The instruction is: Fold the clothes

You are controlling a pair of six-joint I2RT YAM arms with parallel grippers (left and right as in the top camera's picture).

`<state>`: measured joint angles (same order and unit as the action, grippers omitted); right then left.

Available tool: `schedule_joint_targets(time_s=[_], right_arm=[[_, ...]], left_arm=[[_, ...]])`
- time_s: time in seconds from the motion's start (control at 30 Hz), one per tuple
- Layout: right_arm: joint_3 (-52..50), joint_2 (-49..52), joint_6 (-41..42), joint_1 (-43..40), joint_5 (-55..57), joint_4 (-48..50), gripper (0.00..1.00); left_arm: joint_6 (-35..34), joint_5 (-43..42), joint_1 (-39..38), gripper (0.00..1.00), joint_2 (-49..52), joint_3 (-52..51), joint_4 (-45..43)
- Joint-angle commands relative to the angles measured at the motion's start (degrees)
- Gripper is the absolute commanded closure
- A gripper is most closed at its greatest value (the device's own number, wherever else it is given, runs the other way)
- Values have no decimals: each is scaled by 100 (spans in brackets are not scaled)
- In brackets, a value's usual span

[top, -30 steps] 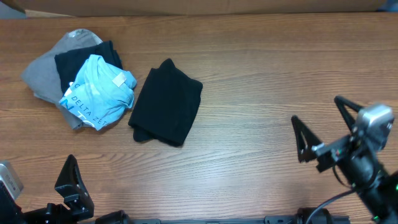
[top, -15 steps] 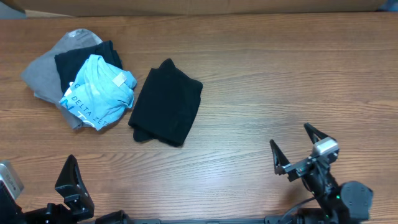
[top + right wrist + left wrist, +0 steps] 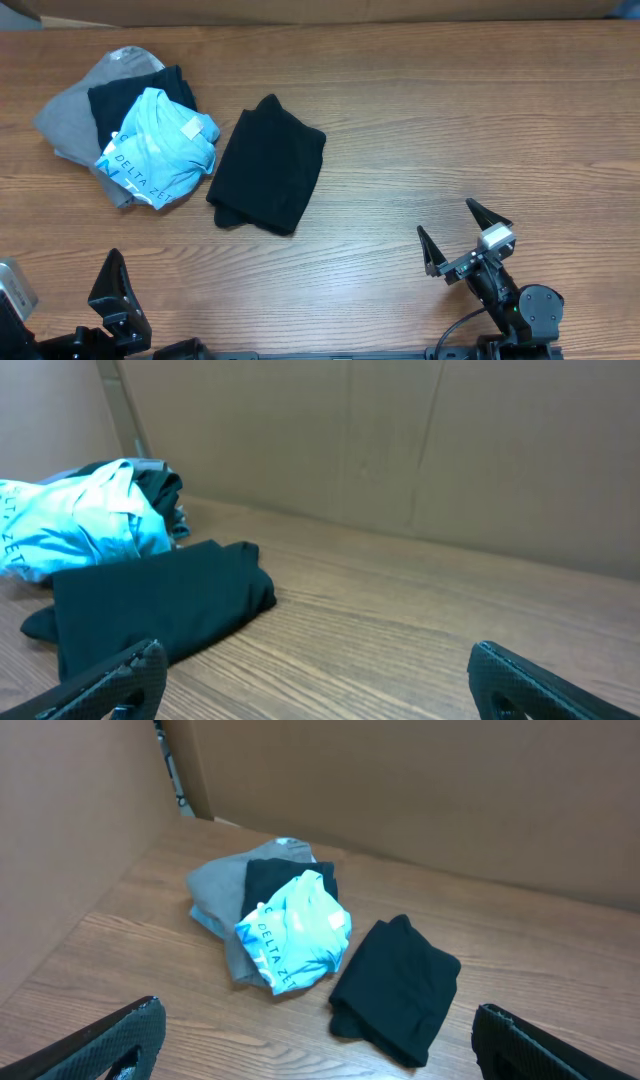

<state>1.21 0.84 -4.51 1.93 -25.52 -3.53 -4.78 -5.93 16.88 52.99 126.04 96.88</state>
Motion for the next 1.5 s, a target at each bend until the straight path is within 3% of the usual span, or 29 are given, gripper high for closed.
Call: schedule_joint_targets(time_s=[0.0,0.93,1.13,1.27,1.47], right_arm=[[-79,-72,15,31,-9,72,0],[-76,-68,15,31,-2,70,0],[-76,-68,15,31,-4,68,0],[-76,-68,15,31,-2,70,0],[-76,-68,15,31,-4,70,0]], left_arm=[[-125,17,-4,0,2,7,-11],[-125,20,-116,0,2,7,-11],[-166,339,-208,0,-7,-262,-107],[-586,247,-691,0,-260,-1471,-1080],[-549,-271,-1150,0,-1300,-4568,-3923]])
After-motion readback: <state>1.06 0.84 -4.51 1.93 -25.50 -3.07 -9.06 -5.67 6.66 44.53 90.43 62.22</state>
